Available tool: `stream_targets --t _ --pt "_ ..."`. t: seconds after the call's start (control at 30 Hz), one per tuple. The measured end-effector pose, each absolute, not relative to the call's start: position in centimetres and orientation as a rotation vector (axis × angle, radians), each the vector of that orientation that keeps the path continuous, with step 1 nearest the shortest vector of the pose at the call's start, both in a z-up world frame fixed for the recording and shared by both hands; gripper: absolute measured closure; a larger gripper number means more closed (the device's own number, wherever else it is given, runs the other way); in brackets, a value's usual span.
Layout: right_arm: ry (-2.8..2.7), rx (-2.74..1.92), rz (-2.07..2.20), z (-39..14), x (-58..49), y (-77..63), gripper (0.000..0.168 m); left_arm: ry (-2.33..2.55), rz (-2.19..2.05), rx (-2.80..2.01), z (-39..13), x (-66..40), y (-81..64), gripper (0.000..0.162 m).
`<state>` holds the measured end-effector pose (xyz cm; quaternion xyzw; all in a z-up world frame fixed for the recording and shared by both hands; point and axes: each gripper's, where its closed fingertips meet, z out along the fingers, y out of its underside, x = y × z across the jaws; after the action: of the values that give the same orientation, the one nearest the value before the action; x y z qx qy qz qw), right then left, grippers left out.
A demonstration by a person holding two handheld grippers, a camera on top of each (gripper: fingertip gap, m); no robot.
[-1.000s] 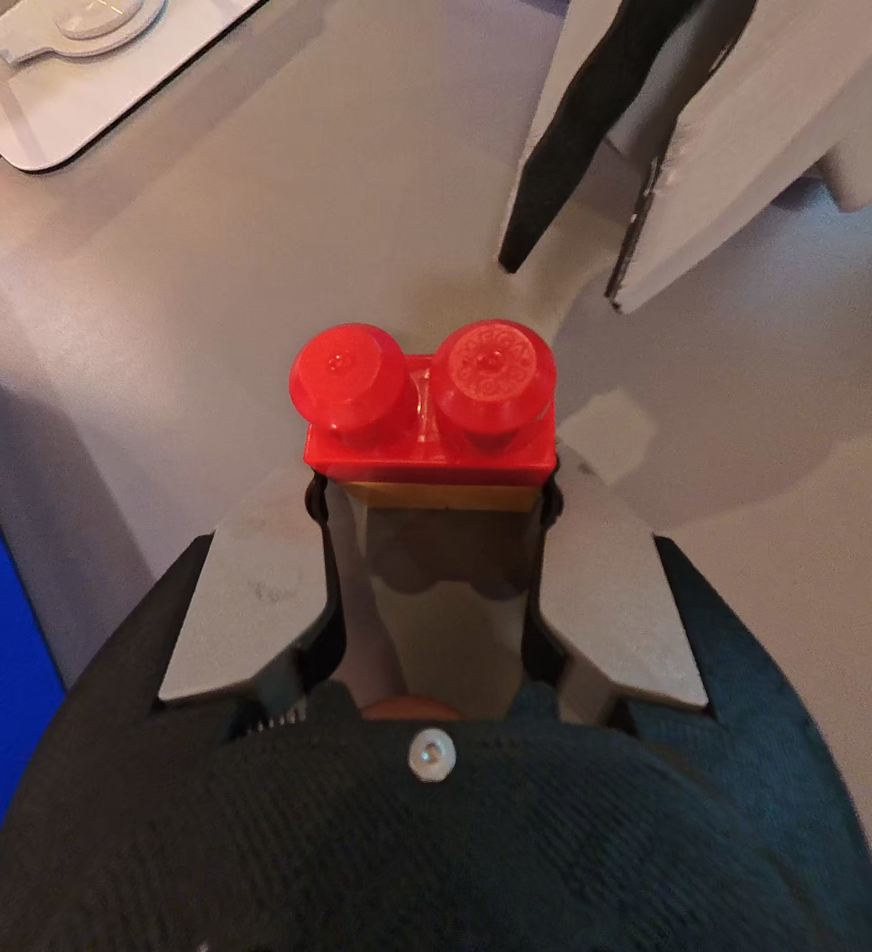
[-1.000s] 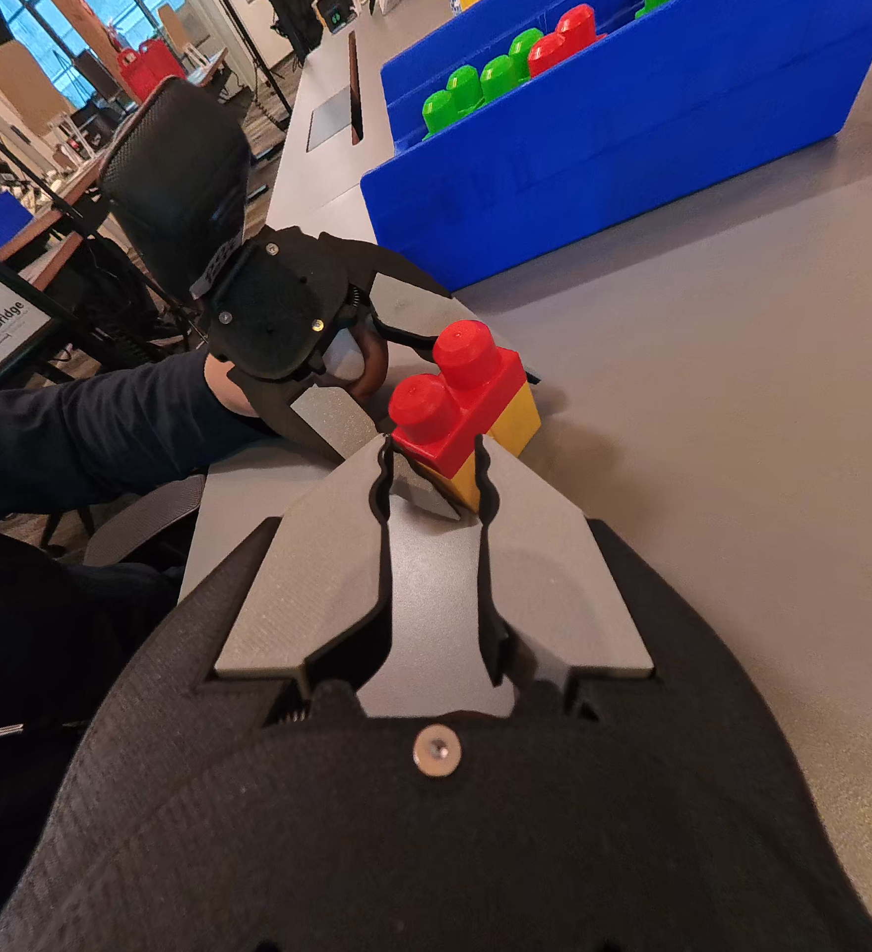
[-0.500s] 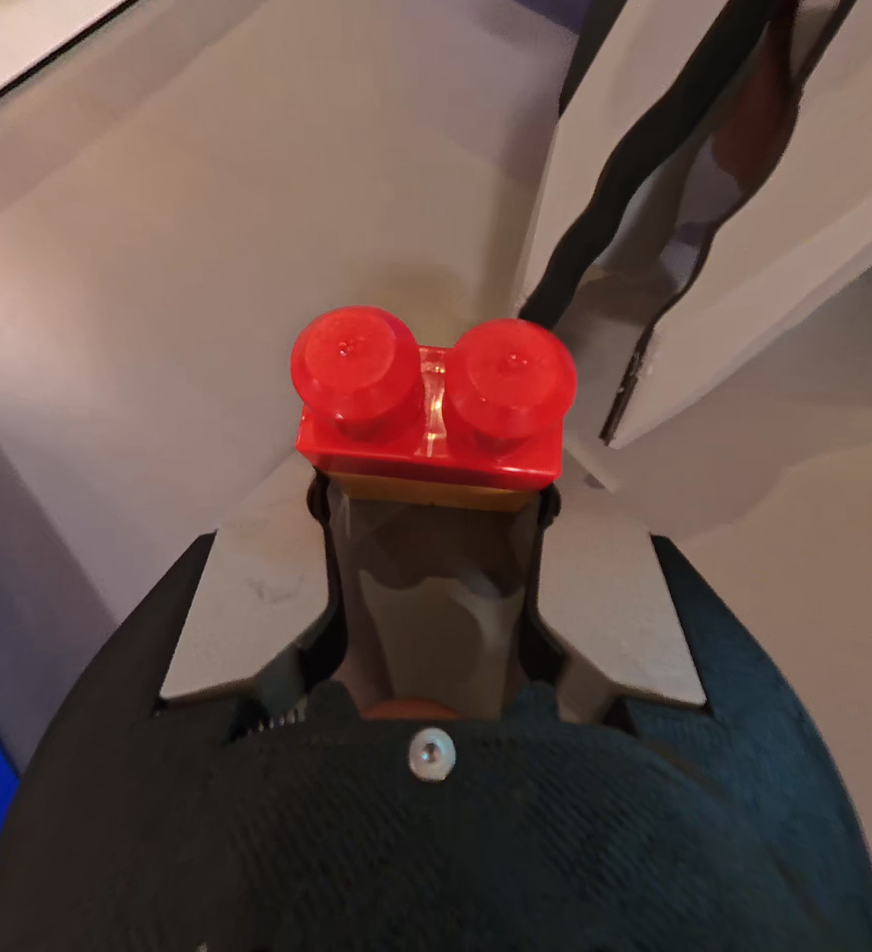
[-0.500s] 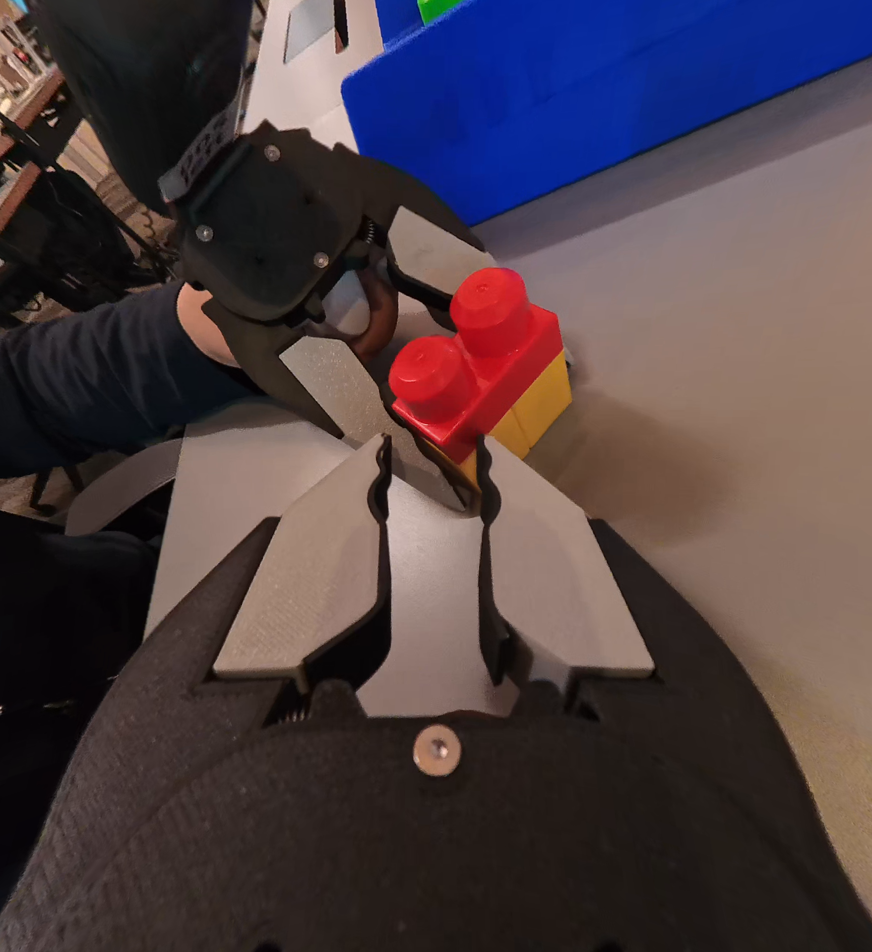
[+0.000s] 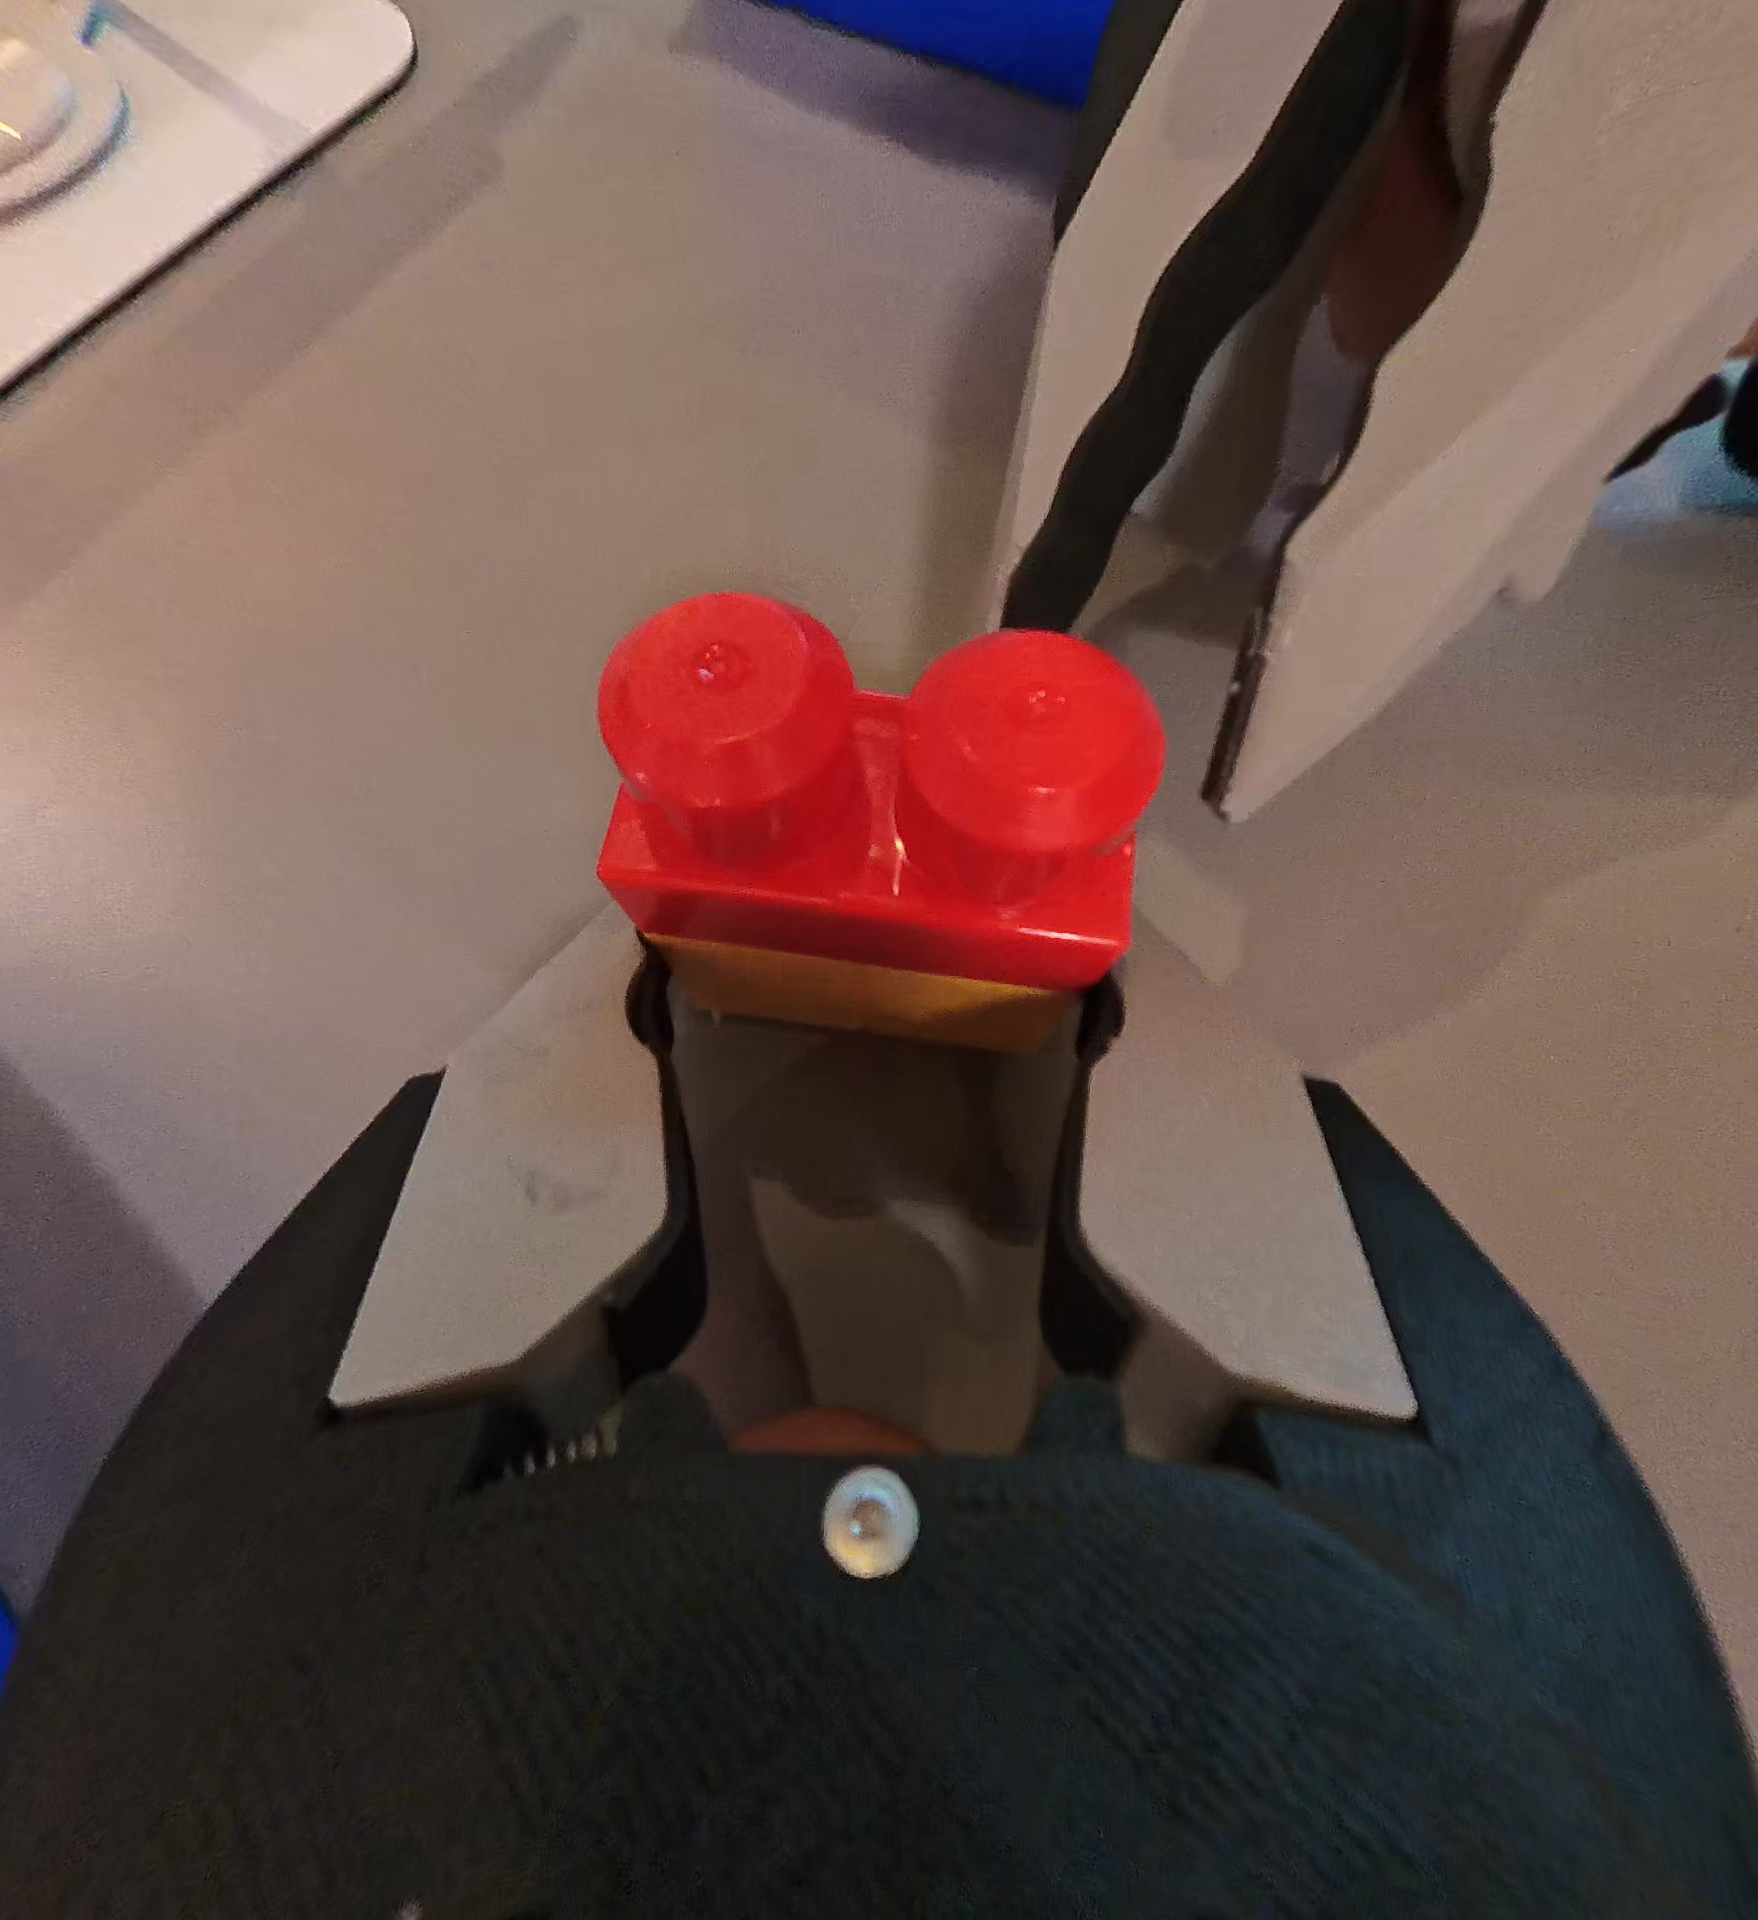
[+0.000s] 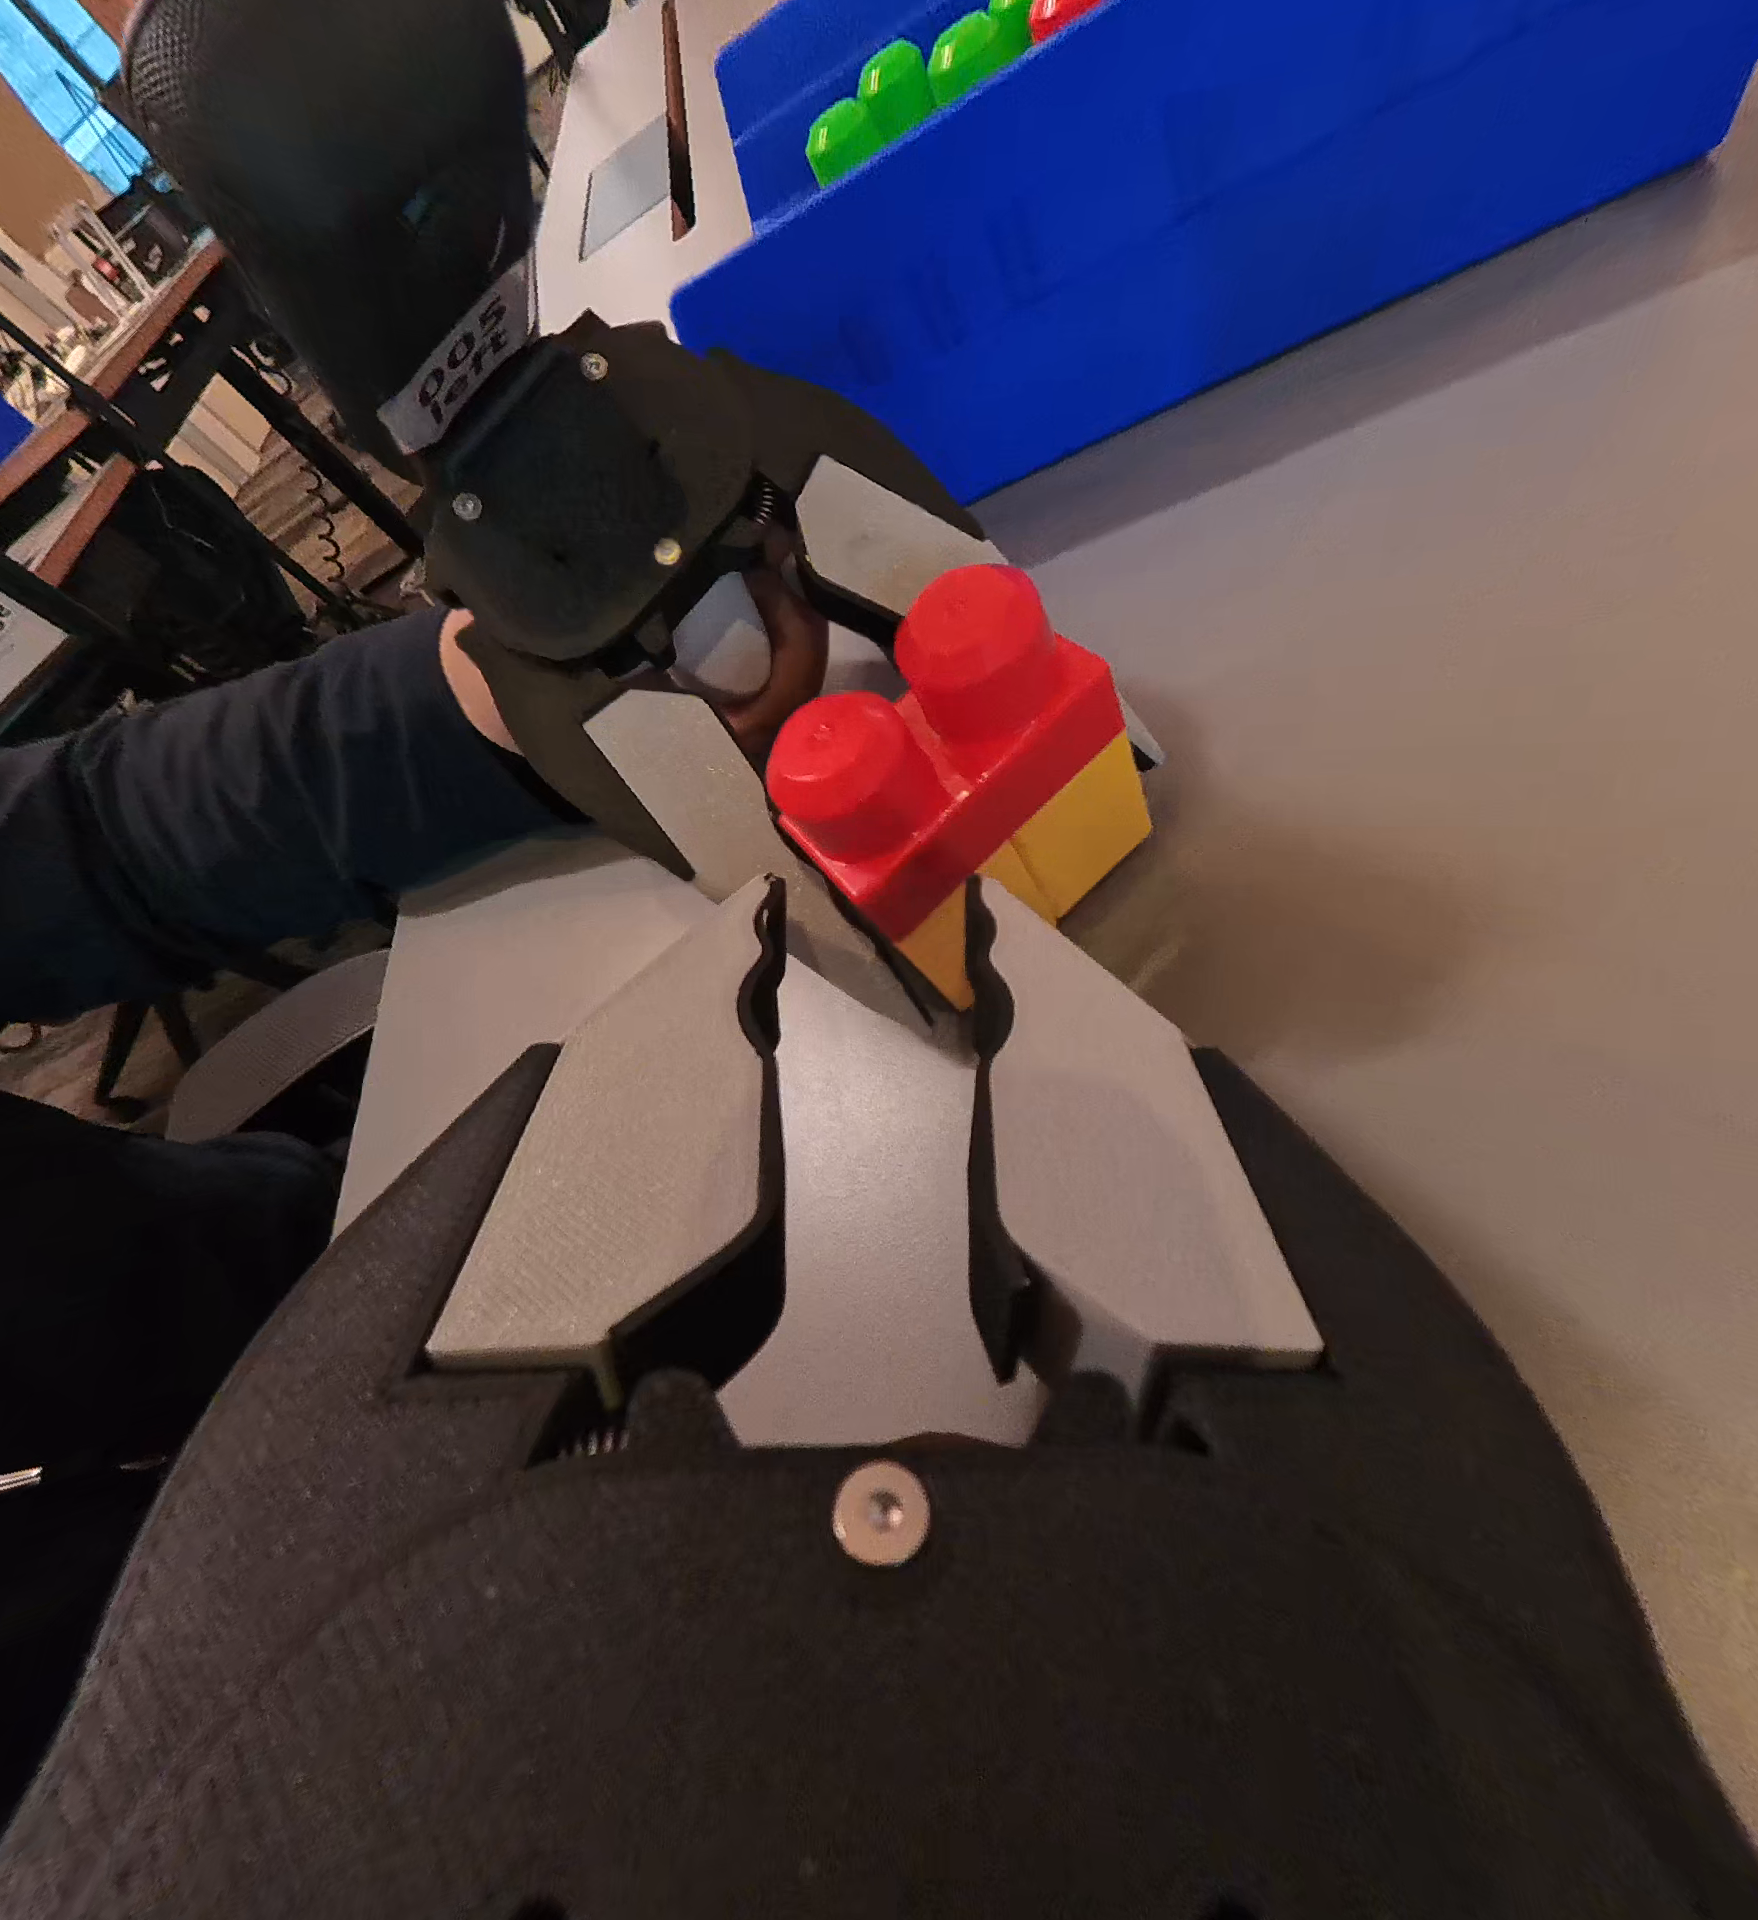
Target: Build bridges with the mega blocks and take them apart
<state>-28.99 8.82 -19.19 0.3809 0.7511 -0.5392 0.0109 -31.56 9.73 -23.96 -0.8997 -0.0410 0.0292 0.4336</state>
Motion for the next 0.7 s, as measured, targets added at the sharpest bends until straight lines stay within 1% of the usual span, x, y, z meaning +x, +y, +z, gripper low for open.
stream_targets --t 0.07,0.2,0.4,0.5,0.7 --pt "2.324 1.201 -1.719 -18.7 -29.2 9.1 0.137 -0.111 0.066 -2.214 -23.6 -31.7 9.6 0.084" --pt "2.292 1.207 -1.812 -17.1 -29.3 8.9 0.135 -0.091 0.221 -2.292 -24.6 -32.8 9.0 0.084" --pt "2.504 1.381 -1.786 -17.0 -30.7 7.8 0.122 -0.064 0.326 -2.311 -24.3 -32.7 9.7 0.084" --pt "2.554 1.501 -1.756 -17.2 -31.4 8.1 0.129 -0.071 0.391 -2.316 -24.1 -33.0 9.6 0.084" --pt "2.625 1.644 -1.594 -19.6 -32.2 8.7 0.114 -0.007 0.532 -2.314 -23.6 -32.8 10.1 0.084"
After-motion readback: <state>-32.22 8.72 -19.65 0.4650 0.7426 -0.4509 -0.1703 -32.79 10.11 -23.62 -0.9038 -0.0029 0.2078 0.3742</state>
